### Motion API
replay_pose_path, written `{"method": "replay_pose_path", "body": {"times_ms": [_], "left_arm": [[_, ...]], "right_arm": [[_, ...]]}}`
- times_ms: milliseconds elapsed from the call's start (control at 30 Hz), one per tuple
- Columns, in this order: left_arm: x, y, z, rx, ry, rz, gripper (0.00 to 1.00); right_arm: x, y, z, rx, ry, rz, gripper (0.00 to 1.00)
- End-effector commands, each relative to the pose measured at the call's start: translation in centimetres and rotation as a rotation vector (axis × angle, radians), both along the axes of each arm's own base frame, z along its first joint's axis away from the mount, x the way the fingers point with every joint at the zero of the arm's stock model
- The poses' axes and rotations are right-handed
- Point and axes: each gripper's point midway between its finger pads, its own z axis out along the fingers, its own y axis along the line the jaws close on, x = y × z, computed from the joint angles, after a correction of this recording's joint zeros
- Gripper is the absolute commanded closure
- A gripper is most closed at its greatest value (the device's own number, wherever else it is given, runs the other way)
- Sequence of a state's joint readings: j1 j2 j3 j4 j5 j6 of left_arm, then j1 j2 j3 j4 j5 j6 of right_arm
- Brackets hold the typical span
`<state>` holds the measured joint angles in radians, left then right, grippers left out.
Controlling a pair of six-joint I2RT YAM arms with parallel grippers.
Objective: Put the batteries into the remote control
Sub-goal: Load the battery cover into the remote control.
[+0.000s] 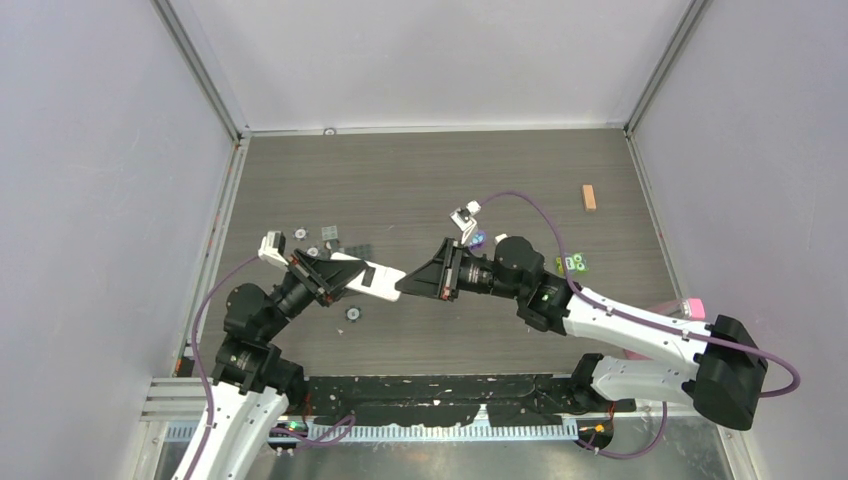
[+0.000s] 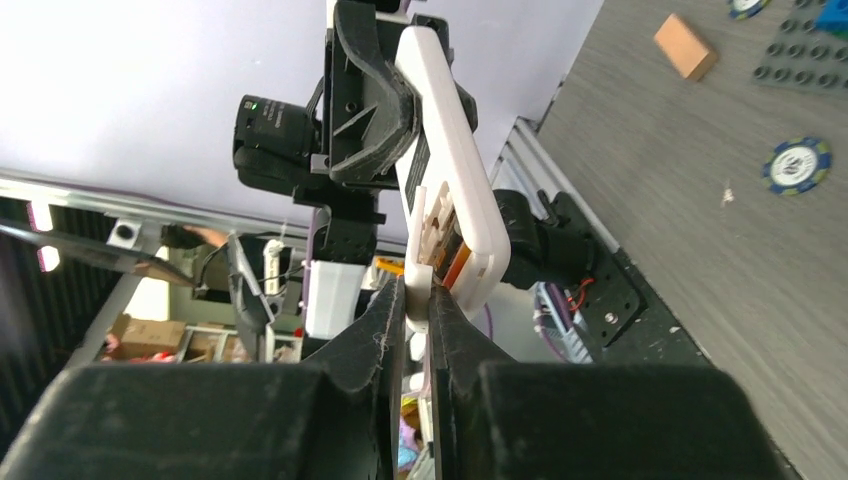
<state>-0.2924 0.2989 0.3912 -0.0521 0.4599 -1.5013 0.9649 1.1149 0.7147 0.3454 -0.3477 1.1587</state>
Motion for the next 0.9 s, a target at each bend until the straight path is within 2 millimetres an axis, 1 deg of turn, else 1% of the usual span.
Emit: {"method": "replay_pose_path", "body": {"times_ms": [0,233,500,733,833,867], "left_arm": [[-2.4,-0.1,6.7,-0.058,-0.251,-0.053,1.0],[-2.7,-0.2,7.1,-0.064,-0.262,-0.068,1.0],[-2.7,0.0,7.1,-0.104,-0.238,-0.066,1.0],[-2.7,0.0,7.2,-0.128,-0.228,-0.068,1.0],[-2.8,0.0,7.4,-0.13,-0.233,-0.068,1.0],[-2.8,0.0,7.5,-0.13,-0.235,-0.069,1.0]], "right_arm": [[-1.1,0.0,-1.2,0.035,0.056,0.052,0.95],[-1.3,-0.5,-1.6,0.05,0.08,0.05,0.95],[-0.9,-1.3,-1.8,0.079,0.082,0.004,0.95],[-0.7,-0.9,-2.1,0.081,0.091,0.008,0.94],[-0.5,-0.5,-1.9,0.08,0.089,0.016,0.92],[-0.5,-0.4,-2.1,0.074,0.093,0.023,0.91]]}}
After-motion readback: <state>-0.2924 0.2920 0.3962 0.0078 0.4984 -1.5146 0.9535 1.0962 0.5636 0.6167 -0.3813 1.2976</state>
